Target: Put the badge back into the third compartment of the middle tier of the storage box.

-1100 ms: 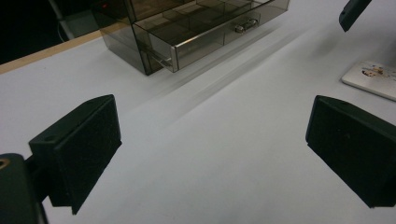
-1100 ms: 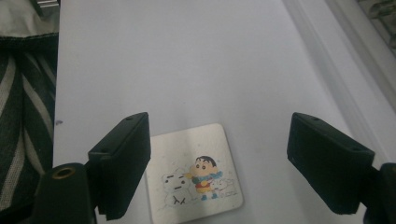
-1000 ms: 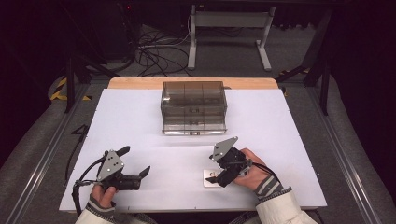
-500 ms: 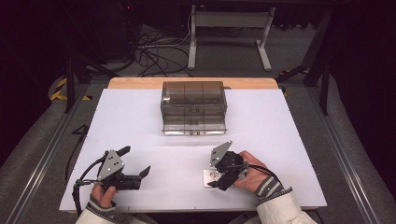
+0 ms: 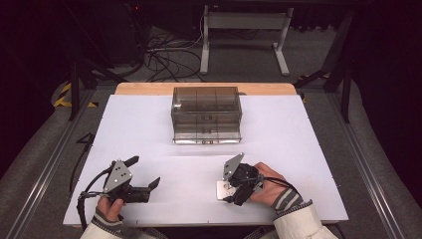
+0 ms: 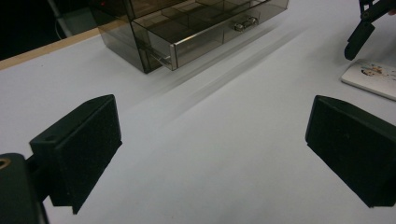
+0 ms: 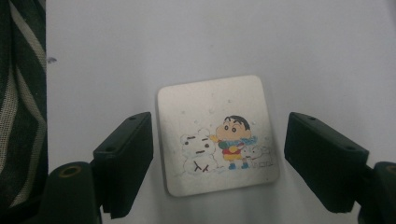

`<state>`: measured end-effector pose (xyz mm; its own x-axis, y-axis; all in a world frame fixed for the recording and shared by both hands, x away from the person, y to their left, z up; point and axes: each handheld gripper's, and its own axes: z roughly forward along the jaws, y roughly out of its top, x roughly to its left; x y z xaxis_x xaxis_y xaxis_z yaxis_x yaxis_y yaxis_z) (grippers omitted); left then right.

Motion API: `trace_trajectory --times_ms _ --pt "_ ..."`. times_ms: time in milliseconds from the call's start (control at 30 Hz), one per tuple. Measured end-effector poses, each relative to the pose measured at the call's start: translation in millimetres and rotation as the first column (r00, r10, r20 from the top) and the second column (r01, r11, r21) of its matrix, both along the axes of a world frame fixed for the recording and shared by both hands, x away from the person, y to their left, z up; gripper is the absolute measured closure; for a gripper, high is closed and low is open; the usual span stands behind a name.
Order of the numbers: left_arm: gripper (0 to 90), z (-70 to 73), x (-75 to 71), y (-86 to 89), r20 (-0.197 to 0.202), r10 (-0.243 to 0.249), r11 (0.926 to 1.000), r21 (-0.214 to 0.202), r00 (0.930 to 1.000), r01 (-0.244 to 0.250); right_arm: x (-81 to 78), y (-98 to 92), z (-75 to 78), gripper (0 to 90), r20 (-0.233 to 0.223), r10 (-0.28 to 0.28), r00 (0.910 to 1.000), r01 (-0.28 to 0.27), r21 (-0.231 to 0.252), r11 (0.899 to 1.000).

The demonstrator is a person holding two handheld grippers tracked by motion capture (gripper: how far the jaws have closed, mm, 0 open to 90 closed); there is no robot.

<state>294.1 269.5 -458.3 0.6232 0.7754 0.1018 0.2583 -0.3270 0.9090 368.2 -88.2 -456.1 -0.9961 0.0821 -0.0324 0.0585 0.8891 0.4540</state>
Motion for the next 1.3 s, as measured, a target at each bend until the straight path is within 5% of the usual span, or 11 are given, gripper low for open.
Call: trace_trajectory --times_ms 200,933,1300 --pt "4.3 0.0 -0.4 -0.3 -0.005 -0.003 1.0 -0.001 1.0 0.003 0.5 -1.0 -3.1 26.5 -0.002 -0.002 1.0 0.002 -0.035 0.999" --pt "4.4 0.1 -0.6 -0.4 -0.003 -0.003 1.0 0.001 1.0 0.003 1.7 -3.8 -1.5 33.7 0.009 0.004 0.9999 -0.003 -0.027 1.0" --pt "4.4 0.2 -0.7 -0.7 -0.002 -0.002 1.0 0.002 1.0 0.002 -0.9 -8.0 12.8 33.7 0.037 -0.007 0.9993 0.006 0.045 0.999"
